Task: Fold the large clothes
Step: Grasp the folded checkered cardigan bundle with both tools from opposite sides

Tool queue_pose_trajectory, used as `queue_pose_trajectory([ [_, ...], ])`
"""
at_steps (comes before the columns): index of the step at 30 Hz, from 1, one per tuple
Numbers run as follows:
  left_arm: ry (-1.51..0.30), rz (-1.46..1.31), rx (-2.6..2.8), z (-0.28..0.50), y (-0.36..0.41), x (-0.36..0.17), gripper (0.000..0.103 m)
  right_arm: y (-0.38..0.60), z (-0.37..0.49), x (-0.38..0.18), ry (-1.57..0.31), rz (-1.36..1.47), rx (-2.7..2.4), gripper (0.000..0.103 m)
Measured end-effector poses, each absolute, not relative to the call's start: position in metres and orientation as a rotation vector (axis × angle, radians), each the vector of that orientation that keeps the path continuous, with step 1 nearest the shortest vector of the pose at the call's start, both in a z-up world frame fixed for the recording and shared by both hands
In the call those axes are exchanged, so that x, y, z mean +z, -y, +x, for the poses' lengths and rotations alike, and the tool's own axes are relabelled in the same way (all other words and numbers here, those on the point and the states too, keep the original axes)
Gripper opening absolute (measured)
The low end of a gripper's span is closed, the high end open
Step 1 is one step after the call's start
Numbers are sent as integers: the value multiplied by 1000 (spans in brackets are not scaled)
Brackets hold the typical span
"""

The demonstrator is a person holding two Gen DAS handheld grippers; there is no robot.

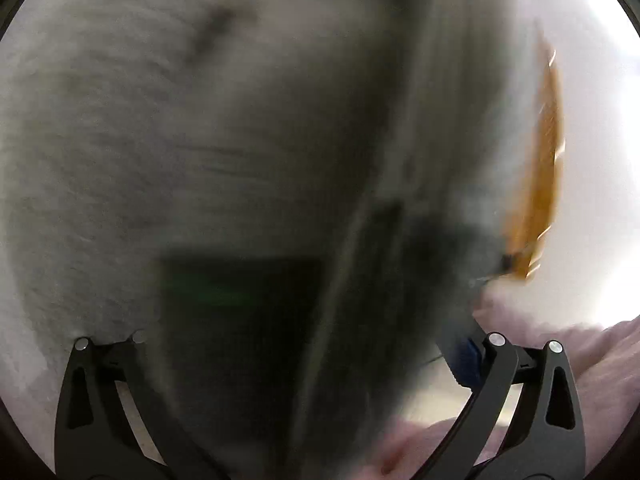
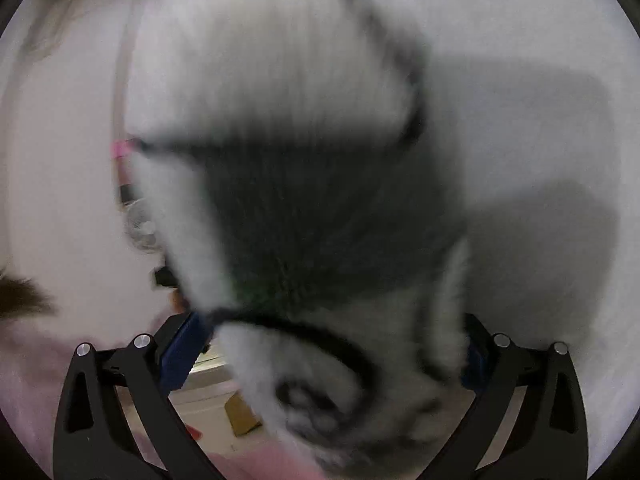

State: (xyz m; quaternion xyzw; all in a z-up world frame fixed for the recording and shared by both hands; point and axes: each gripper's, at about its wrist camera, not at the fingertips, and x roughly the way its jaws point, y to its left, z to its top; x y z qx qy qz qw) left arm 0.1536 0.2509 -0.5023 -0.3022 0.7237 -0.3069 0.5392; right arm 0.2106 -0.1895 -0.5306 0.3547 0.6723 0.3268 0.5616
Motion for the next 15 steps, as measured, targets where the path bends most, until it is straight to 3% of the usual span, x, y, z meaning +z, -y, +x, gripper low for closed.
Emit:
queue_pose_trajectory([
  [7,-1712,-756,-586,160,-248,-504,96,177,216,-542,-1613,854,719,97],
  [12,-1691,-677,-512,154,-247,-471,60,177,210,-507,-1602,831,696,83],
  [15,-1682,-574,-544,148,-234,-445,56,175,202,-477,-1573,846,721,76],
])
